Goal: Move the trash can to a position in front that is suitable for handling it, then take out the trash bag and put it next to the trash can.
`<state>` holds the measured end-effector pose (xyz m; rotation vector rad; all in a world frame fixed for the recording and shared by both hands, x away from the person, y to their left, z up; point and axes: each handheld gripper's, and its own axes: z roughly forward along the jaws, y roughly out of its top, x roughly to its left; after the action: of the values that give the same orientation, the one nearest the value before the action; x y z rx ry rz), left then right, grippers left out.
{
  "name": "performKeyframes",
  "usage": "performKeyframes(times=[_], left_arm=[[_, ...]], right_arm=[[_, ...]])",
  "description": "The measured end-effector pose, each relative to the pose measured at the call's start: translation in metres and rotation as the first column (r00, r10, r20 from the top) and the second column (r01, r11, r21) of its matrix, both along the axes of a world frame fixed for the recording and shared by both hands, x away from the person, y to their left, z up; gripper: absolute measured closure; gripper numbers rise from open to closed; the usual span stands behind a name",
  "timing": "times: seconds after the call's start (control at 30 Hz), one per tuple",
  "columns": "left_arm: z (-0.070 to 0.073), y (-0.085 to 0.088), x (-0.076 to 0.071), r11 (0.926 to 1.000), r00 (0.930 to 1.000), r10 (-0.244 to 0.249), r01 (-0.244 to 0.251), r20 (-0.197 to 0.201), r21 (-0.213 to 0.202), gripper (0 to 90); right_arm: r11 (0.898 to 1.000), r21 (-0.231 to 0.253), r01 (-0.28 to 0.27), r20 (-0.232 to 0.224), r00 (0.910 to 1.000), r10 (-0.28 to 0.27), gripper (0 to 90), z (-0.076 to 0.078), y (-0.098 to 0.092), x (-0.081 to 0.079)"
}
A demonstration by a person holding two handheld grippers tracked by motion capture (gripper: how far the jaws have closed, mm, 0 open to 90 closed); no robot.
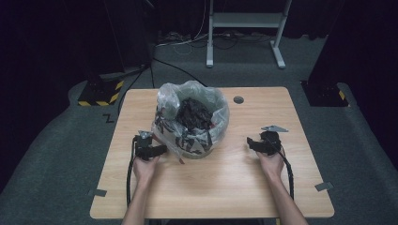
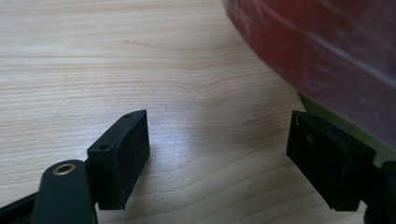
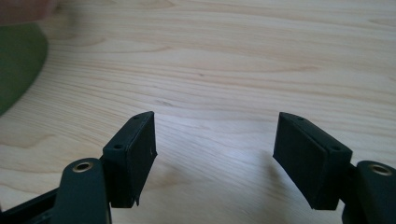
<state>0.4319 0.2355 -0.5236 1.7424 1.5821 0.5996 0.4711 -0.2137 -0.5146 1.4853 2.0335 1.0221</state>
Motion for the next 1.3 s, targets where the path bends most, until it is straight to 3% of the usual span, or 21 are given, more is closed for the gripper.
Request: performKeyframes(times=[0.27,0.57,0.63,0.77,0.87,0.97,1.3], left_arm=[[-0.002,-0.009,0.004,0.9997,0.9998,0.001,-0.001,0.019,-0.026,21.6],[-0.002,-0.009,0.006,0.9978,0.9992,0.024,-0.021,0.034,-0.063,21.7],[0.0,-0.01,0.007,0.9982,0.9997,0.01,-0.009,0.021,-0.059,20.2],[0.008,-0.013,0.011,0.9992,0.9992,0.005,-0.003,0.038,-0.04,20.3],[0.009,-0.014,0.012,0.9981,0.9983,0.013,-0.01,0.057,-0.06,20.9],[0.008,-0.016,0.013,0.998,0.9982,0.019,-0.016,0.058,-0.061,22.1],[0.008,-0.02,0.014,0.9989,0.9985,0.009,-0.006,0.054,-0.047,24.2]], right_arm=[[0.998,-0.013,-0.068,0.0,0.9977,0.068,32.6,0.003,0.016,0.003],[0.998,0.01,-0.063,0.006,0.998,0.062,32.4,0.003,0.029,0.008],[0.998,0.02,-0.057,-0.005,0.9983,0.057,32.4,0.0,0.032,0.009],[0.998,0.036,-0.055,-0.001,0.9985,0.055,32.6,-0.003,0.04,0.01],[0.997,0.047,-0.056,0.018,0.9983,0.055,33.0,-0.004,0.048,0.011],[0.998,0.014,-0.06,-0.014,0.9981,0.061,32.7,-0.005,0.06,0.021],[0.997,0.033,-0.067,0.0,0.9978,0.067,32.3,0.002,0.081,0.027]])
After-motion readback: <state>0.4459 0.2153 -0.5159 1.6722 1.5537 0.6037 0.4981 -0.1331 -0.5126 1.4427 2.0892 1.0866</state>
